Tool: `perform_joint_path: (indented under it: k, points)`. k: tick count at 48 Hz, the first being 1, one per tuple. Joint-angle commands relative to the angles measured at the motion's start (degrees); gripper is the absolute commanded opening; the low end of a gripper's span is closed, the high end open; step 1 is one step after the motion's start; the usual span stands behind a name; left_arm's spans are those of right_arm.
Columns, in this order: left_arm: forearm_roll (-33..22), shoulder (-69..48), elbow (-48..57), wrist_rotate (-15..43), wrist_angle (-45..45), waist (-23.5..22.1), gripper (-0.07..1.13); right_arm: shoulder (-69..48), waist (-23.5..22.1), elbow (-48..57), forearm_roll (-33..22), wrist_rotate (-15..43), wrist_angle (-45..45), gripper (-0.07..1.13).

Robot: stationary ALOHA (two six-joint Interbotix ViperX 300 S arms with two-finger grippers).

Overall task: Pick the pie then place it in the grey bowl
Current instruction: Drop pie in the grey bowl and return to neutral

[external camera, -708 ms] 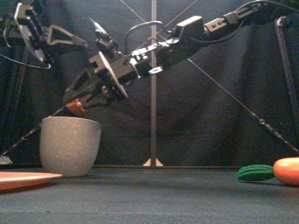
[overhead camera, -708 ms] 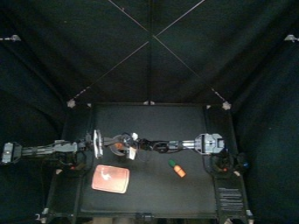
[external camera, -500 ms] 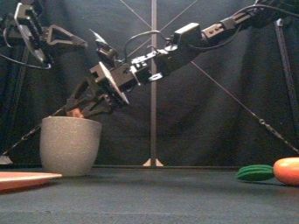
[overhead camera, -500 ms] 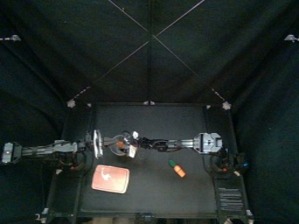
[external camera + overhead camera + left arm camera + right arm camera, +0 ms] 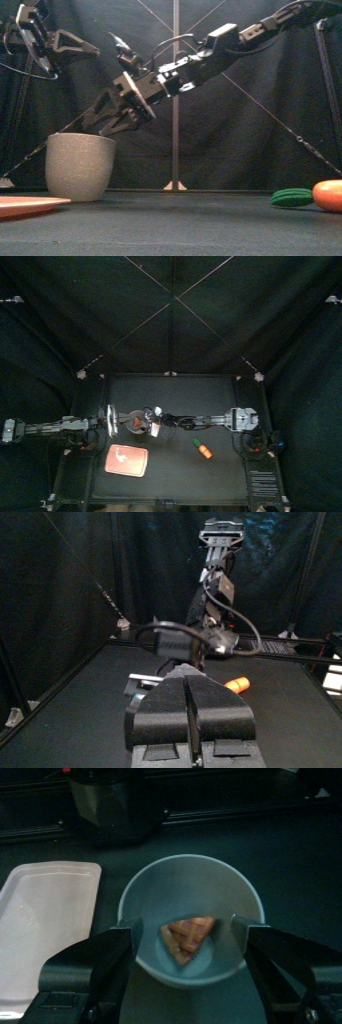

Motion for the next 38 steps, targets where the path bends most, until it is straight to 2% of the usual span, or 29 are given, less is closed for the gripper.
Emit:
perform_joint_path:
  k: [1,13,22,28,38]
  points:
    - [0.09,0.18,-0.70,0.09,-0.53,0.18,-0.02,-8.35,-0.09,4.75,0.26,0.00,-2.46,1.01]
    - [-0.18,0.09,0.18,-0.09,-0.35,0.18,-0.02,-21.71,0.26,21.80,0.70,0.00,-12.66,1.01]
    - [-0.53,0.00,0.44,0.00,-0.26,0.18,-0.02,-31.20,3.52,33.22,1.32,0.18,-23.20,1.01]
    - [-0.53,0.00,0.44,0.09,-0.26,0.35,-0.02,-35.16,5.45,37.79,1.85,0.00,-25.58,1.01]
    - [-0.53,0.00,0.53,0.09,-0.26,0.79,-0.02,-39.02,5.63,42.45,0.79,0.00,-25.93,1.01]
